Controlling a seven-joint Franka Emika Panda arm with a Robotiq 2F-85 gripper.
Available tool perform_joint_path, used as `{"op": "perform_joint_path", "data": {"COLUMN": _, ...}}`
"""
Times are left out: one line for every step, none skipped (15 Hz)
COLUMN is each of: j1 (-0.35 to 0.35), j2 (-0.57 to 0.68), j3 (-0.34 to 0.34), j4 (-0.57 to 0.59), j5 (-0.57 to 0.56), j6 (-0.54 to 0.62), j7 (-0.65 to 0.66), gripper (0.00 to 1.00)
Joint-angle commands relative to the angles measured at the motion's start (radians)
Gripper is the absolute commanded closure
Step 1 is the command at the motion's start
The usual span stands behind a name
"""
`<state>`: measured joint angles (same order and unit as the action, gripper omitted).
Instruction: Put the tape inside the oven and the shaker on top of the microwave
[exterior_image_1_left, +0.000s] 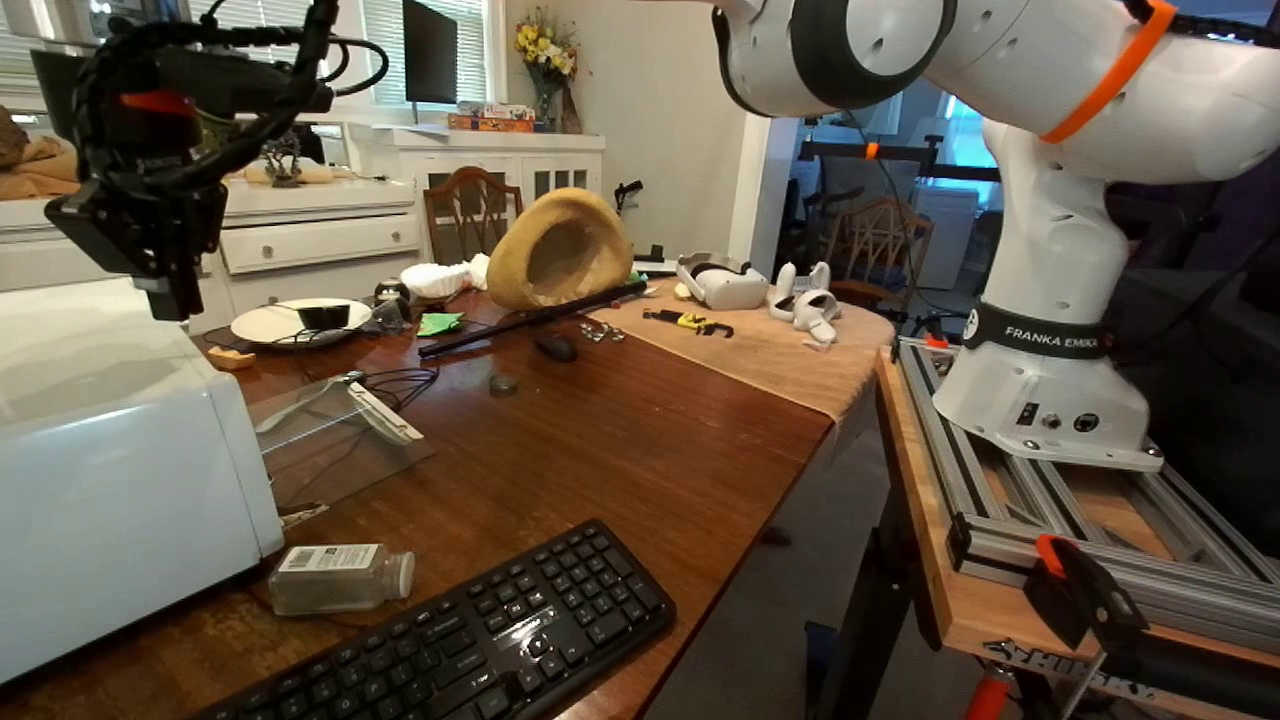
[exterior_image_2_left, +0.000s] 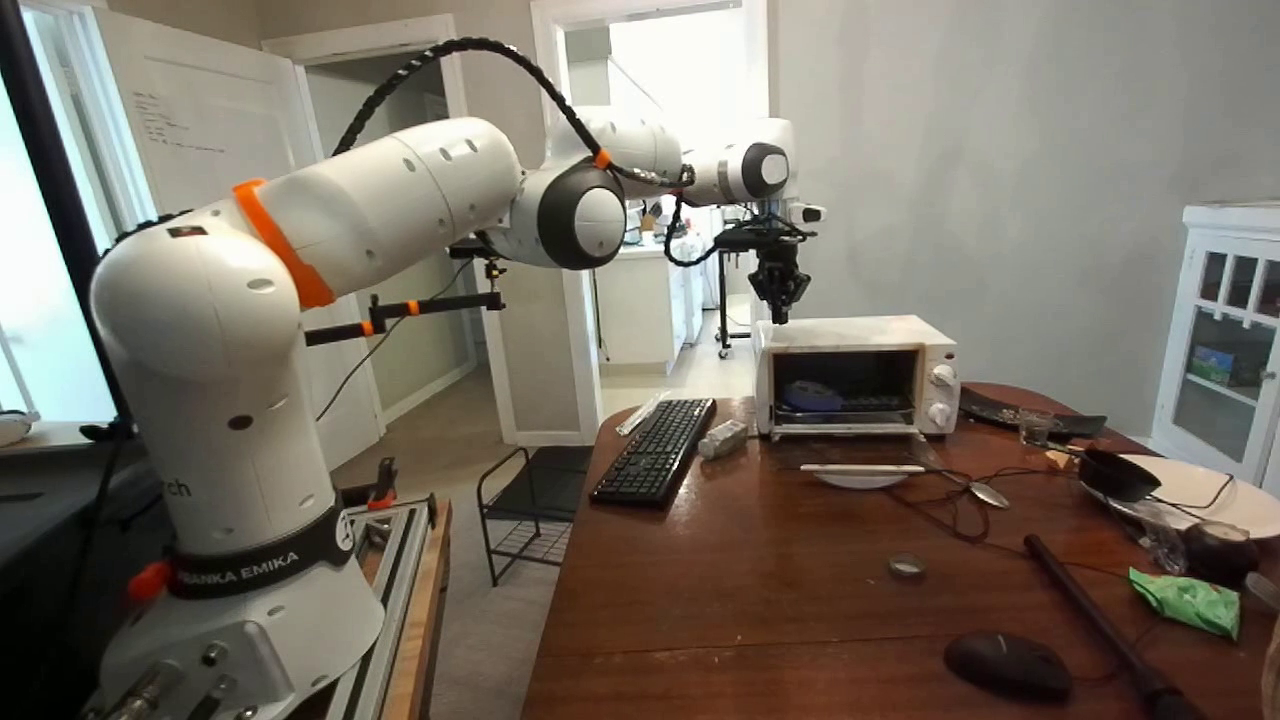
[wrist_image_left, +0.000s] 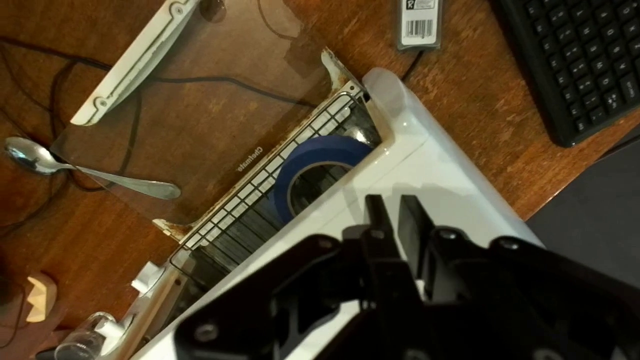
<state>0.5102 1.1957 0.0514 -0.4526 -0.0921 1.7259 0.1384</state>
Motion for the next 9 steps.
{"op": "perform_joint_path", "data": {"j1": -0.016, "j2": -0.021, "j3": -0.002, "j4": -0.017, "j5": 0.010, "j6": -0.041, "j7": -0.002, "gripper": 0.53}}
{"op": "perform_joint_path", "data": {"j1": -0.026, "j2": -0.033, "j3": 0.010, "j4": -0.017, "j5": 0.019, "j6": -0.057, "j7": -0.038, "gripper": 0.47}}
{"op": "perform_joint_path", "data": {"j1": -0.034, "j2": -0.043, "j3": 0.014, "j4": -0.015, "j5": 0.020, "j6": -0.065, "j7": -0.068, "gripper": 0.38}}
{"op": "perform_joint_path", "data": {"j1": -0.050, "j2": -0.058, "j3": 0.030, "j4": -0.015, "j5": 0.035, "j6": -0.082, "j7": -0.107, "gripper": 0.30}}
{"op": "perform_joint_path", "data": {"j1": -0.063, "j2": -0.075, "j3": 0.039, "j4": -0.020, "j5": 0.042, "j6": -0.101, "j7": -0.143, "gripper": 0.23}}
{"op": "perform_joint_path", "data": {"j1": -0.081, "j2": -0.093, "j3": 0.052, "j4": -0.025, "j5": 0.056, "j6": -0.127, "j7": -0.184, "gripper": 0.14}}
{"op": "perform_joint_path", "data": {"j1": -0.096, "j2": -0.111, "j3": 0.061, "j4": -0.031, "j5": 0.065, "j6": -0.159, "j7": -0.224, "gripper": 0.08}}
{"op": "perform_joint_path", "data": {"j1": -0.111, "j2": -0.124, "j3": 0.068, "j4": -0.033, "j5": 0.072, "j6": -0.187, "j7": -0.272, "gripper": 0.00}}
{"op": "perform_joint_path", "data": {"j1": -0.128, "j2": -0.128, "j3": 0.076, "j4": -0.025, "j5": 0.087, "j6": -0.195, "j7": -0.285, "gripper": 0.00}}
